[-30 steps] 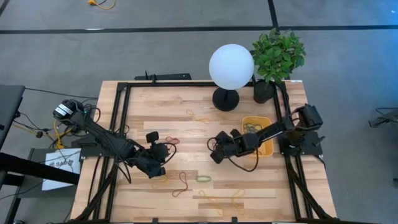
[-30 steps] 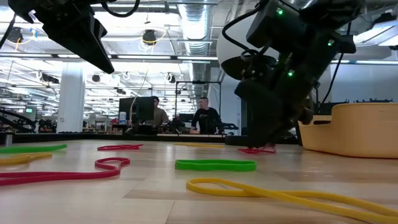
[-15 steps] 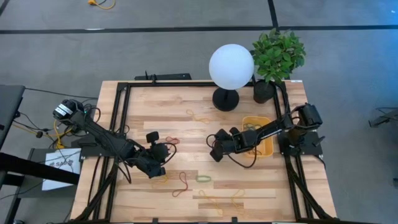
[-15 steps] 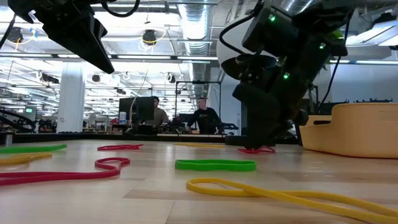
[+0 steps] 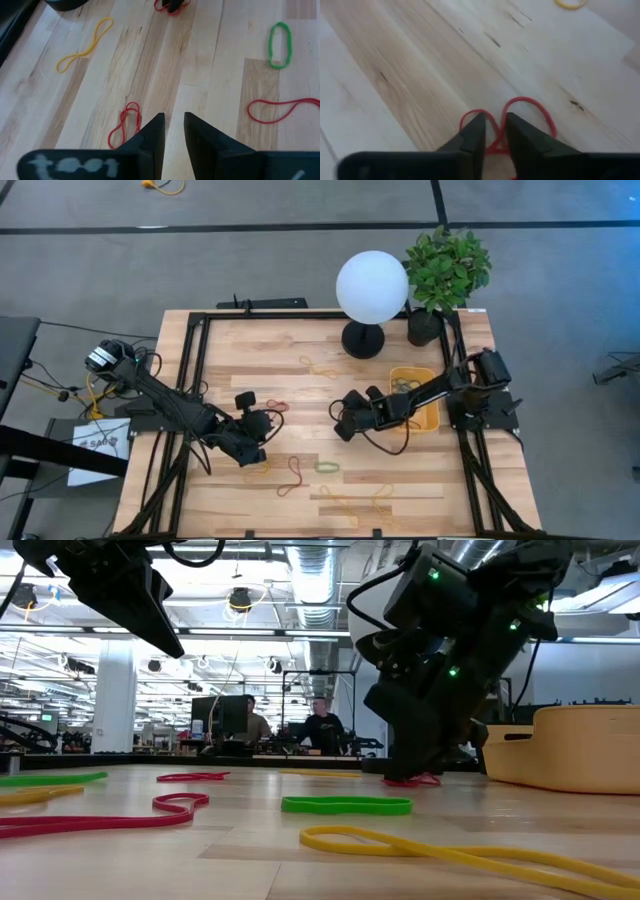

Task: Pick and place items into bin
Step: Put the red rubber band into the bin

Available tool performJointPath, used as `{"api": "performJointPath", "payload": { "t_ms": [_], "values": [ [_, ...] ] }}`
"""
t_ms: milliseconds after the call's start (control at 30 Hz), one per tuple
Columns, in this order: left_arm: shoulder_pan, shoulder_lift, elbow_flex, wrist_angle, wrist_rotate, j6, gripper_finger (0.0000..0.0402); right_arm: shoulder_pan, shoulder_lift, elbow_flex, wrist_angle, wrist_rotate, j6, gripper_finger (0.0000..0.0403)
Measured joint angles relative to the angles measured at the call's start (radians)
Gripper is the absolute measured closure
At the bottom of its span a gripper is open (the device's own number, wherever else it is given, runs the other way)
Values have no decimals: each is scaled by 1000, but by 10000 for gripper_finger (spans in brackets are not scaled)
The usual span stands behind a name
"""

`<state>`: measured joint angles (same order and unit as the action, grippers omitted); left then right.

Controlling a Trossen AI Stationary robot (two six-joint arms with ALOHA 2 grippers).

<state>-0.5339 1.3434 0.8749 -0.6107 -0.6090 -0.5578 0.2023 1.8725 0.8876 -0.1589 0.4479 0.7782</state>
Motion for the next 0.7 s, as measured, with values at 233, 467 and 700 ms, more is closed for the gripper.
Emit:
{"api": "performJointPath", "payload": {
  "t_ms": [233, 467, 700],
  "values": [
    [0, 0, 0, 0, 0, 9, 338, 64, -99, -2, 3, 18, -70, 392],
    [0, 0, 0, 0, 0, 8, 338, 159, -325, 59, -179, 183, -105, 399],
    [0, 0, -53, 60, 1, 6, 338, 251, -514, 103, -517, 292, 113, 401]
  ]
}}
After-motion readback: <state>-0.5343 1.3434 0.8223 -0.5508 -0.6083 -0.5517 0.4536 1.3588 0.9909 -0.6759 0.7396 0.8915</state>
